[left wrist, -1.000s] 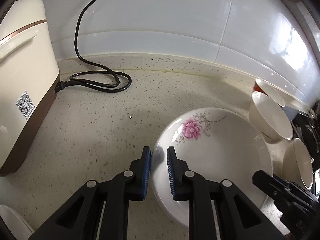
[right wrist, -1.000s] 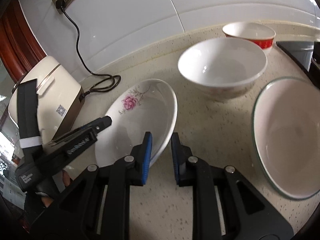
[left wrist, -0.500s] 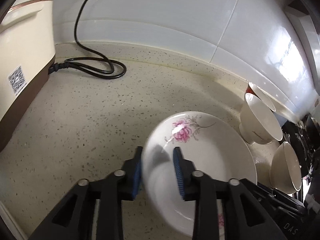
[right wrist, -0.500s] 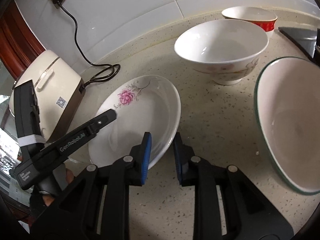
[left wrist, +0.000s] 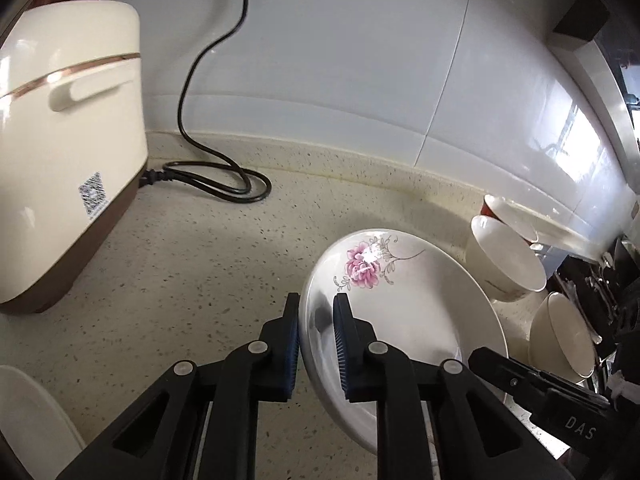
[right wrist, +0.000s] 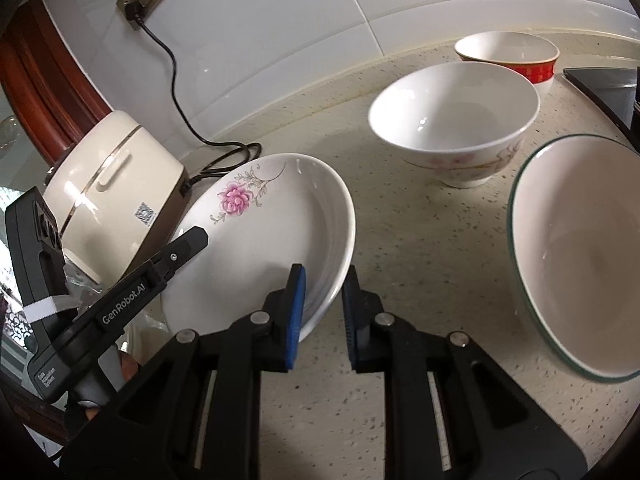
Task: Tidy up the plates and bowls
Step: 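Carry both held pink-flower plates toward the plate stack beside the rice cooker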
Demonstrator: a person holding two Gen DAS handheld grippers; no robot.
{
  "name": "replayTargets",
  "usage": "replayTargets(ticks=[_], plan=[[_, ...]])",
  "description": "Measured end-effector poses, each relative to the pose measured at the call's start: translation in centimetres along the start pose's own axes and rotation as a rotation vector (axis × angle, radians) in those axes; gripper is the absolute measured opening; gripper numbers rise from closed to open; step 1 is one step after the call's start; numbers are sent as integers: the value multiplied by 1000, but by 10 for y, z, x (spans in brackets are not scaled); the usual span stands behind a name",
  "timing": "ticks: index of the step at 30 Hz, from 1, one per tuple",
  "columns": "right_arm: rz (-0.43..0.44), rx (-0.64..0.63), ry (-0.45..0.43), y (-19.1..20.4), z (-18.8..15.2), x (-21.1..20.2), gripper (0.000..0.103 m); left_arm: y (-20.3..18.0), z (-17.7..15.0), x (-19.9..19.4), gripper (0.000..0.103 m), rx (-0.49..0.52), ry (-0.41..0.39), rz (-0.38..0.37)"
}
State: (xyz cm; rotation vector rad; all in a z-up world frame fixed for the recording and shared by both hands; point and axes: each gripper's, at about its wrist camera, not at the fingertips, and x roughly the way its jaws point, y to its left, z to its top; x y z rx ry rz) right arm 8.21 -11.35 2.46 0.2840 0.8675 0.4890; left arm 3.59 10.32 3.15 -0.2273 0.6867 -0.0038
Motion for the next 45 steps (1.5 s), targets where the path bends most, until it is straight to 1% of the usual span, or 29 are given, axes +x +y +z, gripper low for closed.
replayTargets(ticks=[4, 8, 17, 23, 33, 45], plan=[[32, -4, -3, 3, 0, -2, 21, 3, -1, -13, 17, -7, -35, 10], [72, -4, 5, 3, -1, -2, 21, 2, -3, -27, 17, 9, -74, 51], [131, -27, -9, 13, 0, 2, 22, 7, -6, -44, 17, -5, -101, 74], [184, -58, -39, 23, 1, -3, 22, 10, -8, -60, 17, -3, -125, 95], [252, -90, -84, 32, 1, -11, 22, 15, -14, -77, 17, -21, -134, 108], [326, -192, -94, 58, -9, -15, 22, 32, -26, -108, 17, -35, -165, 130]])
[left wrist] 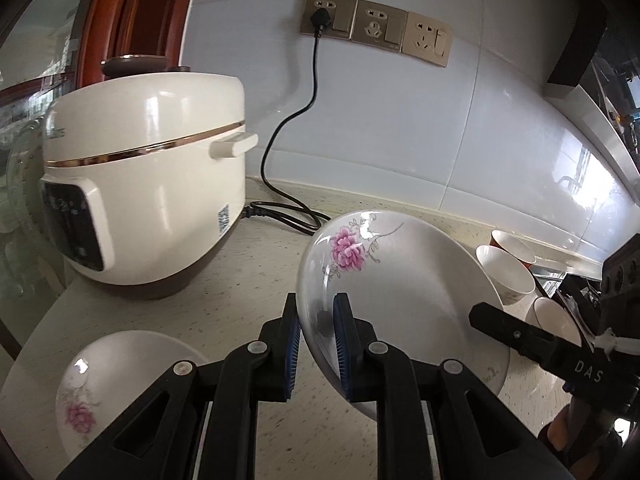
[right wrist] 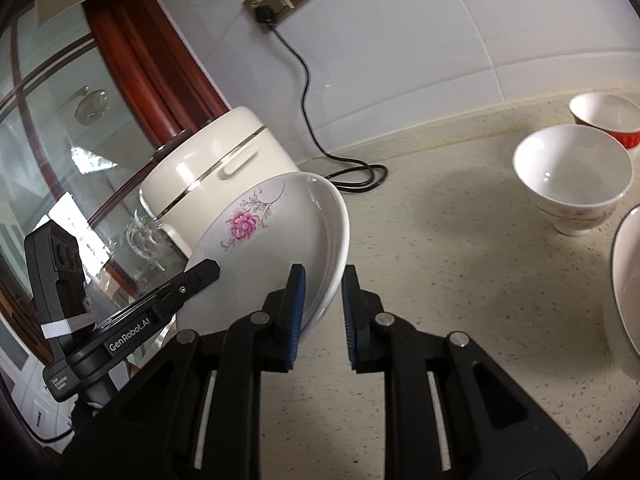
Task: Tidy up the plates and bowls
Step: 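Carry both held pink-flower plates toward the plate stack beside the rice cooker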
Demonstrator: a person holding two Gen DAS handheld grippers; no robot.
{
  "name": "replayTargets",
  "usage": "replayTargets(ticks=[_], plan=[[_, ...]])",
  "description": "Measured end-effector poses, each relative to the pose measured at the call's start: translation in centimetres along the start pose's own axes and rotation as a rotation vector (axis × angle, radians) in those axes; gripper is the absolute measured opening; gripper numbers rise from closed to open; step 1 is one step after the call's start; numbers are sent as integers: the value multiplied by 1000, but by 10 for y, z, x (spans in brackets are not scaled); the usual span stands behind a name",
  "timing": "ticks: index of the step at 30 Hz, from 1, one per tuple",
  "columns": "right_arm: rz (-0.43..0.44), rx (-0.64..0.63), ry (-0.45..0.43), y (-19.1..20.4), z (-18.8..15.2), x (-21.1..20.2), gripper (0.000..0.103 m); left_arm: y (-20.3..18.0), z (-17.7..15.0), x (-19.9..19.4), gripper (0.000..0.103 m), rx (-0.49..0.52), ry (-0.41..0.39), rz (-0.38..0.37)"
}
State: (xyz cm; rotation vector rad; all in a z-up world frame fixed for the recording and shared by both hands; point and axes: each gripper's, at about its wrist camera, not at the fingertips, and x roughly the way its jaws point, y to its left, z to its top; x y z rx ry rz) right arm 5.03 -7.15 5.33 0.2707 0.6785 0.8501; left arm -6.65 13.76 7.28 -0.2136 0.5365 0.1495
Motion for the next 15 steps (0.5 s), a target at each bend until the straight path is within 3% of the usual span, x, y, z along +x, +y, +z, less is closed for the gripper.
replayTargets(ticks=[6, 15], plan=[[53, -22, -4, 13, -2, 5, 22, 18, -4, -13, 17, -16, -7, 0], [59, -60, 18, 40, -9, 10, 22, 42, -11, -27, 17, -35, -16, 11]])
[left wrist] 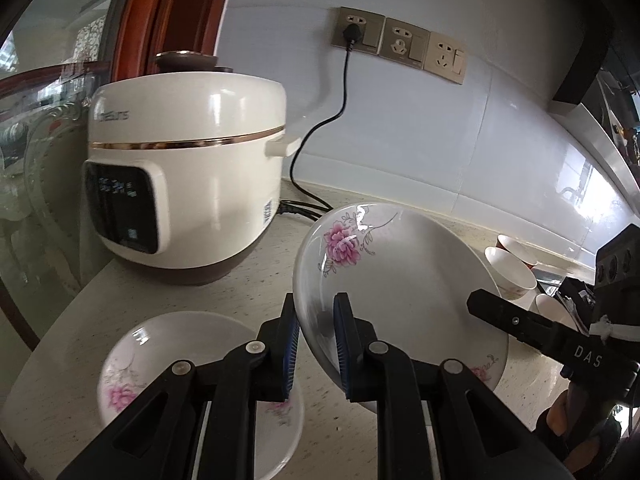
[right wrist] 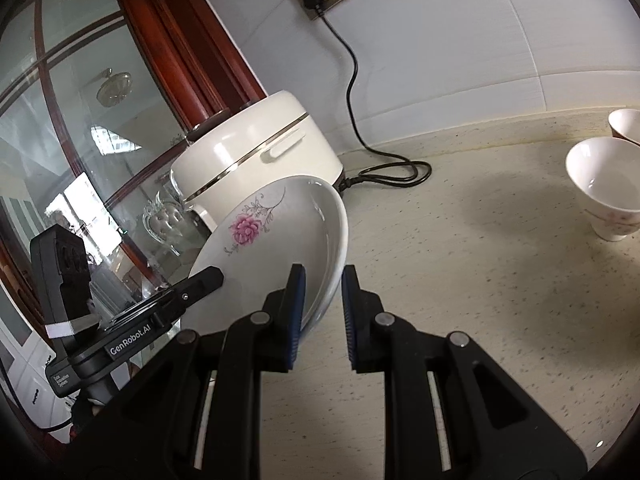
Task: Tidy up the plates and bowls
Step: 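Carry both held pink-flower plates toward the plate stack beside the rice cooker, then lower both plates onto the plate stack and open both tools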
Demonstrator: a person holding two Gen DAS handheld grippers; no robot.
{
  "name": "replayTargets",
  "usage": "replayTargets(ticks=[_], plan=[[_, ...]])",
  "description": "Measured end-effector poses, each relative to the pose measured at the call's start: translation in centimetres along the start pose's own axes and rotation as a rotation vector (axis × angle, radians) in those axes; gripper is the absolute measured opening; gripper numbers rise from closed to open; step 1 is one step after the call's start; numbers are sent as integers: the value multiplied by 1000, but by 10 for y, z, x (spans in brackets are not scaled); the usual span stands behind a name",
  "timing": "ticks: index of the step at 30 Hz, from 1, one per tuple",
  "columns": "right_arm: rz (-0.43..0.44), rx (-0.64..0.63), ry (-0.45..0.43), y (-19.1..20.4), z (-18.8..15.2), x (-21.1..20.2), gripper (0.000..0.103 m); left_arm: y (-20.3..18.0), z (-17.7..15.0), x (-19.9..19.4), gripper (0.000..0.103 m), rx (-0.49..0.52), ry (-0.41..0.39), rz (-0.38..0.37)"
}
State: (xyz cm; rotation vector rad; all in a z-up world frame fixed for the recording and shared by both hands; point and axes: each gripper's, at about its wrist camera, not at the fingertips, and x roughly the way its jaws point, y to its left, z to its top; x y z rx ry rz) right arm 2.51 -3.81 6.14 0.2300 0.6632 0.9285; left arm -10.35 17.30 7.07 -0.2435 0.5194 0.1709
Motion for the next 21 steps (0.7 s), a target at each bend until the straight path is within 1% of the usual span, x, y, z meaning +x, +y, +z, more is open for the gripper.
replayTargets(ticks=[7, 11, 19, 21], plan=[[16, -3, 23, 28, -7, 19, 22, 30, -8, -18, 18, -39, 2, 23], [29, -11, 47, 47, -13, 33, 22, 52, -10, -27, 18, -56, -5, 56], [39, -21, 106, 73, -26, 63, 22, 86, -15, -34, 18, -84, 8, 112], [26, -30, 125, 78, -30, 69, 22, 93, -18, -33, 18, -91, 16, 119]])
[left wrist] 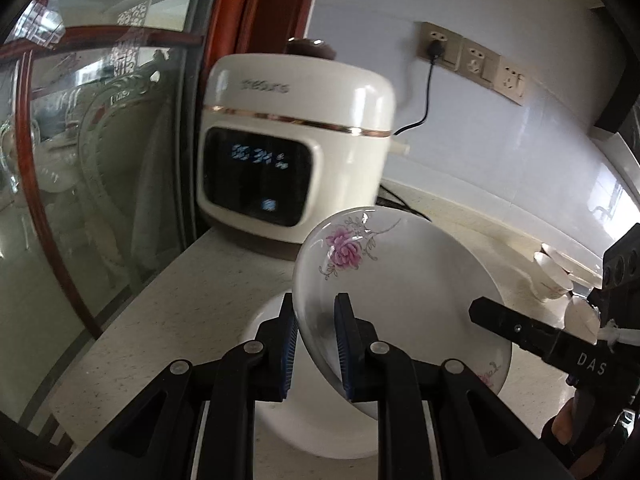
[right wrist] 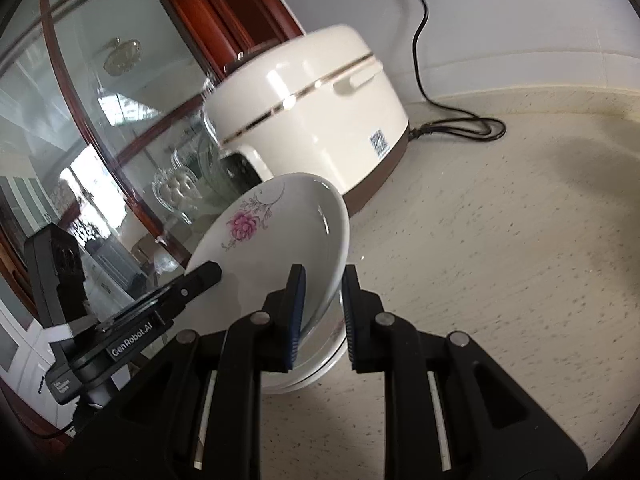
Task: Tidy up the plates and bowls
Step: 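Lower both plates onto the plate stack and open both tools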
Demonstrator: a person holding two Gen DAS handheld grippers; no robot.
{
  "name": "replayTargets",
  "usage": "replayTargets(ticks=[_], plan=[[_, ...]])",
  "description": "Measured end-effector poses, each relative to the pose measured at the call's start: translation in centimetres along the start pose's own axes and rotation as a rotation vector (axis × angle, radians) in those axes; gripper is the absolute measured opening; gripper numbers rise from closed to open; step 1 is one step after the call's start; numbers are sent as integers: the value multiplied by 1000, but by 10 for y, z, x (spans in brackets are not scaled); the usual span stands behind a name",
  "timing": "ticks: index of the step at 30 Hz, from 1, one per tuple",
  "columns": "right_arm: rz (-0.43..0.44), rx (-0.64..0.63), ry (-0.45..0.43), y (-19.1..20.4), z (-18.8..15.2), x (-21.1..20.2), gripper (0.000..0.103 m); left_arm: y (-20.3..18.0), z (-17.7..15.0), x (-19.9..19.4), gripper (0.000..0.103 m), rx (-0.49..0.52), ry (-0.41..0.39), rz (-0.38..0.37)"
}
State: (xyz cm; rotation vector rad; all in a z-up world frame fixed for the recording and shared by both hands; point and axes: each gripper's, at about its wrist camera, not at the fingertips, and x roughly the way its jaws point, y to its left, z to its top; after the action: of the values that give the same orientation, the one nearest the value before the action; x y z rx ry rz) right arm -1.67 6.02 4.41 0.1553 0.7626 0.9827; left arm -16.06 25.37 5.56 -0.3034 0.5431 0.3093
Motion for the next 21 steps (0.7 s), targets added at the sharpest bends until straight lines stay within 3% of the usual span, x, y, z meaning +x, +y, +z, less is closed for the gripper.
replayTargets(ticks=[16, 18, 19, 20, 21], plan=[[-106, -75, 113, 22, -25, 32, 25, 22, -20, 16, 21, 28, 92, 77], [-115, -84, 121, 25, -25, 33, 34, 23, -24, 21, 22, 31, 118, 100], [-113, -90, 121, 27, -25, 33, 42, 23, -26, 23, 26, 39, 120, 115], [-119, -100, 108, 30, -25, 31, 58, 22, -28, 21, 29, 44, 117, 130], [-142, -113, 90, 33, -25, 27, 63, 22, -28, 19, 32, 44, 108, 164]])
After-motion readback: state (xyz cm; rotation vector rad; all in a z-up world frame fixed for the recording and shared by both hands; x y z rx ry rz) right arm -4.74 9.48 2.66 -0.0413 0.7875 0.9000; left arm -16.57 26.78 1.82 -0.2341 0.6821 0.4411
